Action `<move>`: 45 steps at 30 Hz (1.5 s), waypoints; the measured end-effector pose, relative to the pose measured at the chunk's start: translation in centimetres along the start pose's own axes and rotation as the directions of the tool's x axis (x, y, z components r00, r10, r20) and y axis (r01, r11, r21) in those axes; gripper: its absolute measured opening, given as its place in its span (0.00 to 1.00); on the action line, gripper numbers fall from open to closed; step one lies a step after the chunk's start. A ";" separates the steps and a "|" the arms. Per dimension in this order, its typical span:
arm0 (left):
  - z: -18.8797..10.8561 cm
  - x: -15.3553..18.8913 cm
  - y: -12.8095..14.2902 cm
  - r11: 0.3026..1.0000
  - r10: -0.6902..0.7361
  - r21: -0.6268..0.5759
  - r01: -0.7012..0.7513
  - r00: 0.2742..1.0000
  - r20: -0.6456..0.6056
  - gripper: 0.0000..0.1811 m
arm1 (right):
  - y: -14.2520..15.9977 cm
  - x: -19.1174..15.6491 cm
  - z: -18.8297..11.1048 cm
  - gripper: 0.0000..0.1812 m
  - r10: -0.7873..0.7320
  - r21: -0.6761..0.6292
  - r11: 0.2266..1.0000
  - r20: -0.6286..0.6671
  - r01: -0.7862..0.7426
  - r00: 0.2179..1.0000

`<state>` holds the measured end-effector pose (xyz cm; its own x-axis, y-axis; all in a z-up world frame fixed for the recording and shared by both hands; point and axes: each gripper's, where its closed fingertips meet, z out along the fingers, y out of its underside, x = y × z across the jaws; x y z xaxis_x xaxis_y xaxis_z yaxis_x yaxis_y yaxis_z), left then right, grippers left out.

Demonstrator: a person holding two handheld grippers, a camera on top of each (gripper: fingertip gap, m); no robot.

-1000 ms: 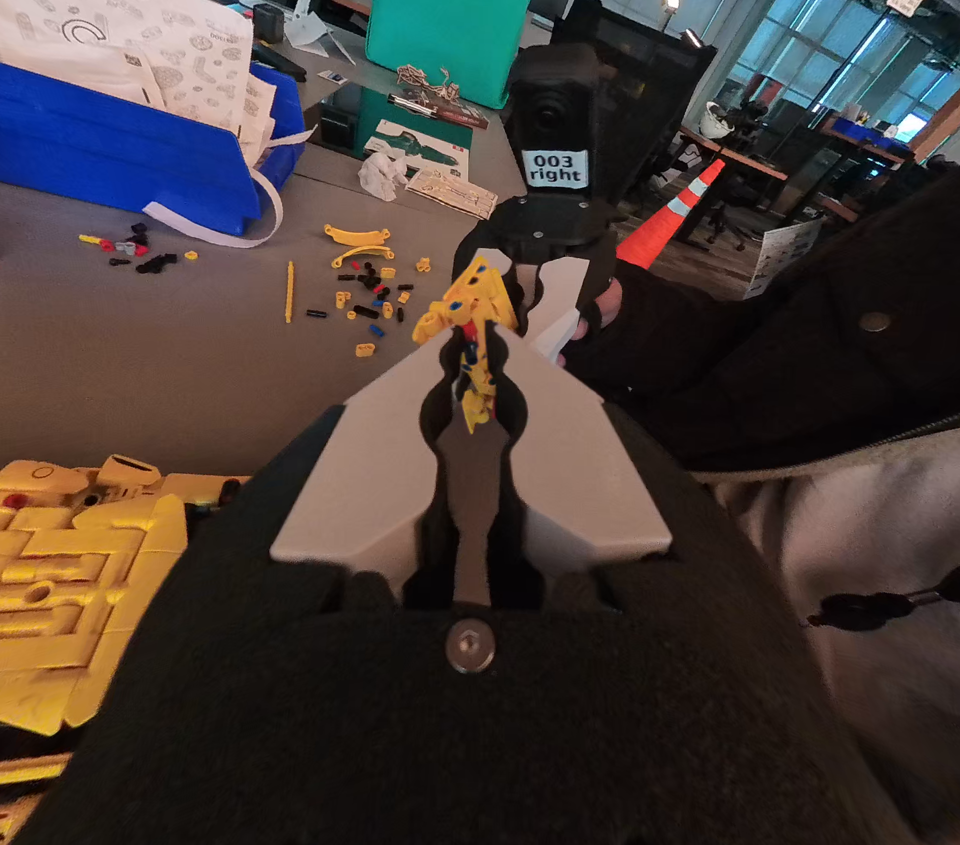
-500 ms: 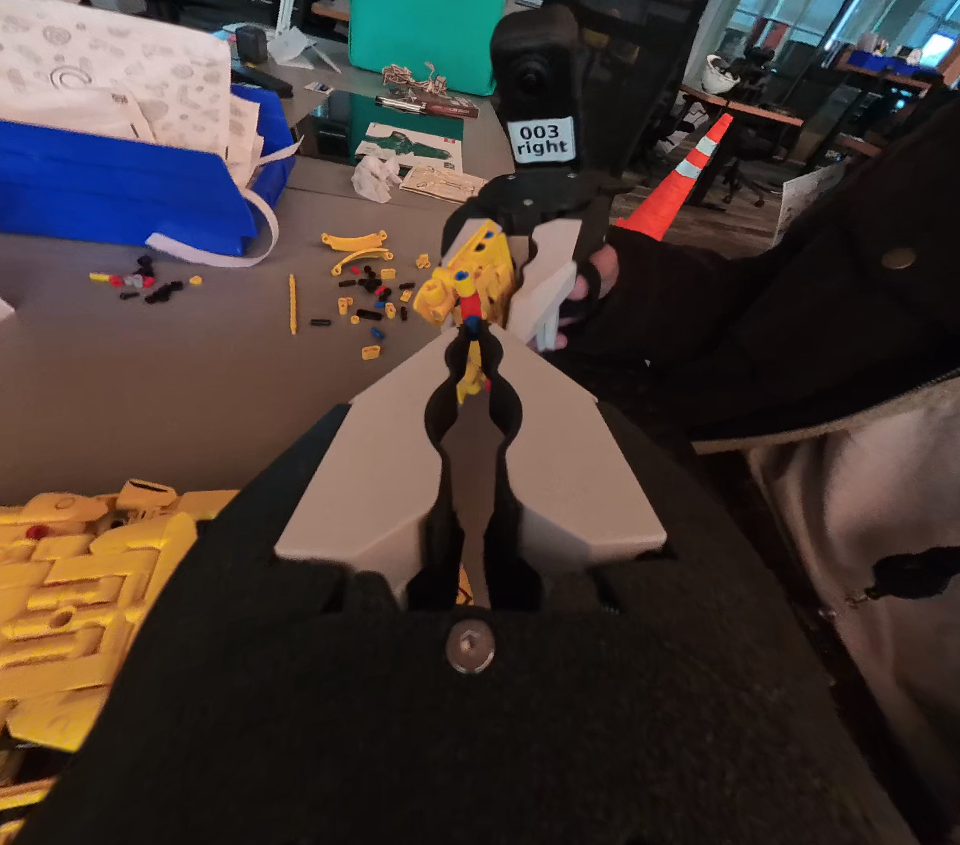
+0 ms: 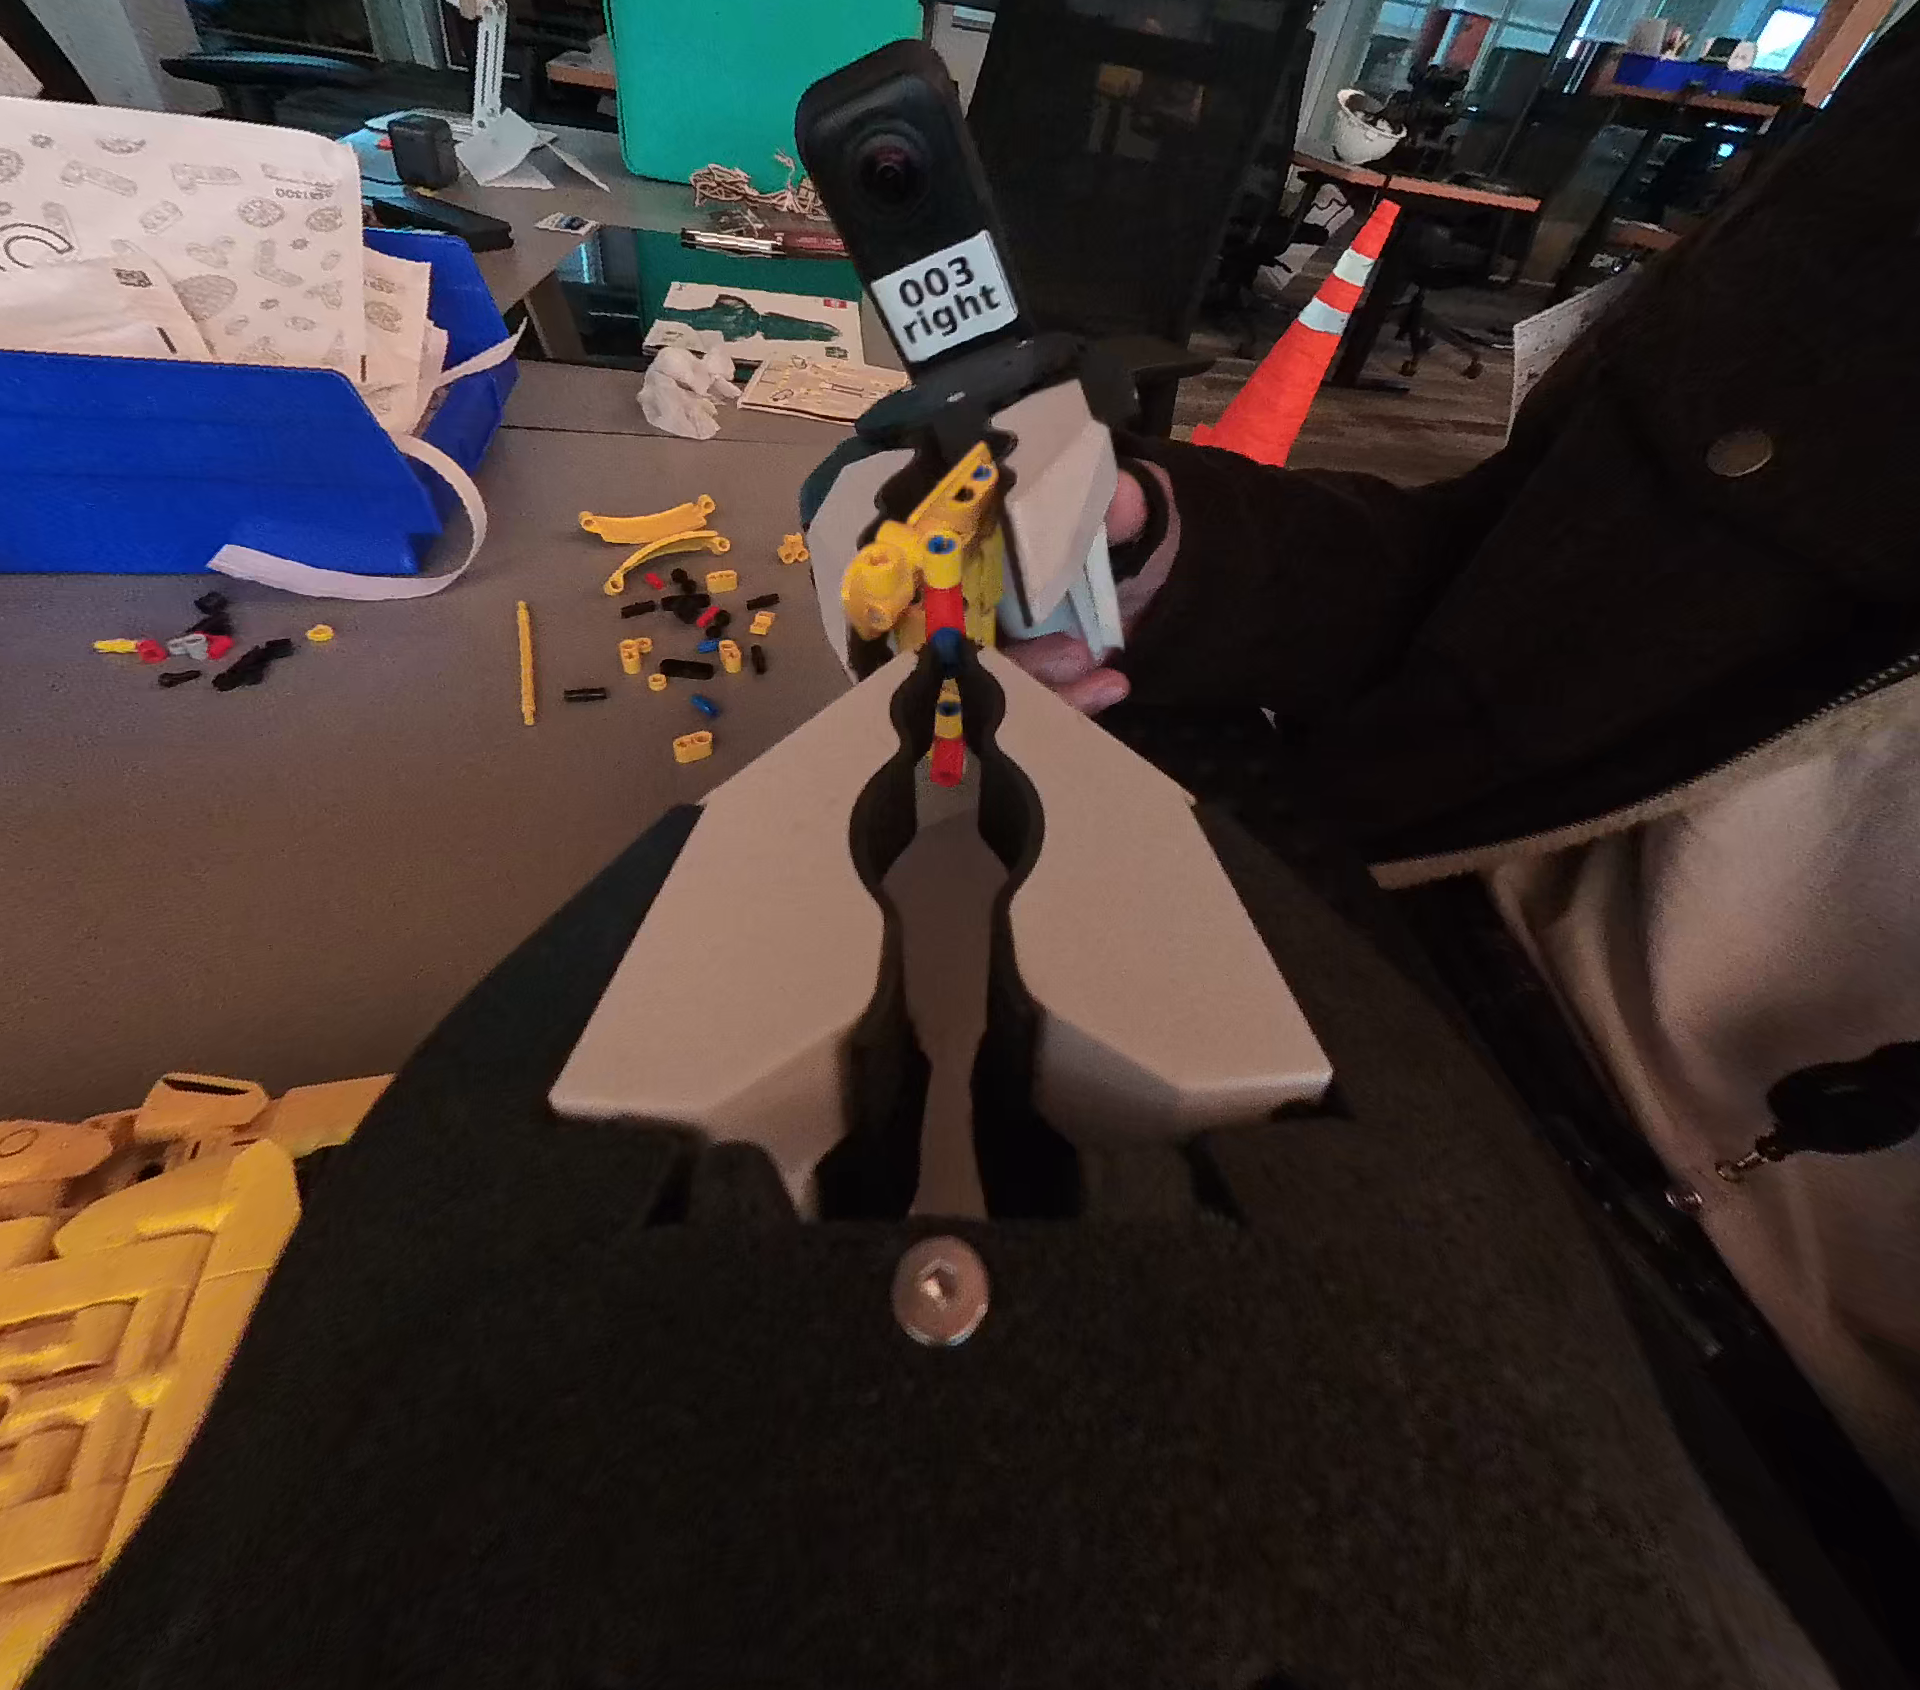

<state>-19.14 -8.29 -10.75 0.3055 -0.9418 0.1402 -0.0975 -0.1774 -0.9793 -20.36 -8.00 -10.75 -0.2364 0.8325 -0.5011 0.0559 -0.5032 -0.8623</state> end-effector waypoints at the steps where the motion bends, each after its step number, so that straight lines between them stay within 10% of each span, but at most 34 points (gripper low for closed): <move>1: 0.1 0.1 0.0 1.000 -0.005 0.001 0.005 1.000 -0.007 0.02 | 0.3 0.2 0.0 0.14 0.032 -0.024 0.999 -0.008 -0.032 0.999; 15: 0.0 0.1 0.1 0.997 0.079 -0.023 -0.078 0.996 0.033 0.02 | 0.2 0.3 -1.1 0.08 0.028 -0.052 0.998 0.019 -0.027 0.999; 17: -2.6 -0.6 -1.9 0.995 0.038 0.091 -0.042 0.998 0.047 0.02 | -4.1 1.6 -5.6 0.07 0.112 0.179 0.977 0.035 -0.117 0.993; 20: -5.4 -2.8 -2.9 0.987 -0.017 0.160 -0.004 0.992 0.127 0.02 | -5.5 3.8 -11.5 0.08 0.055 0.169 0.985 -0.144 -0.030 0.988; 27: 4.2 -10.3 4.0 0.941 -0.023 -0.292 0.169 0.896 0.444 0.02 | -9.6 4.1 -16.5 0.09 -0.032 0.188 0.974 -0.435 0.126 0.900; 34: 15.2 -14.2 9.5 0.766 -0.176 -0.536 0.356 0.917 0.358 0.02 | -9.3 4.0 -16.8 0.09 -0.039 0.174 0.976 -0.441 0.128 0.897; 45: 13.8 -12.9 6.6 0.842 -0.137 -0.453 0.292 0.929 0.345 0.17 | -7.2 5.2 -15.5 0.09 -0.007 0.126 0.990 -0.437 0.070 0.899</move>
<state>-10.65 6.60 -21.06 0.6234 -0.7521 0.2138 -0.4220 -0.5539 -0.7178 -6.93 3.61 -8.26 0.2113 0.8537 -0.4759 -0.0836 -0.4693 -0.8791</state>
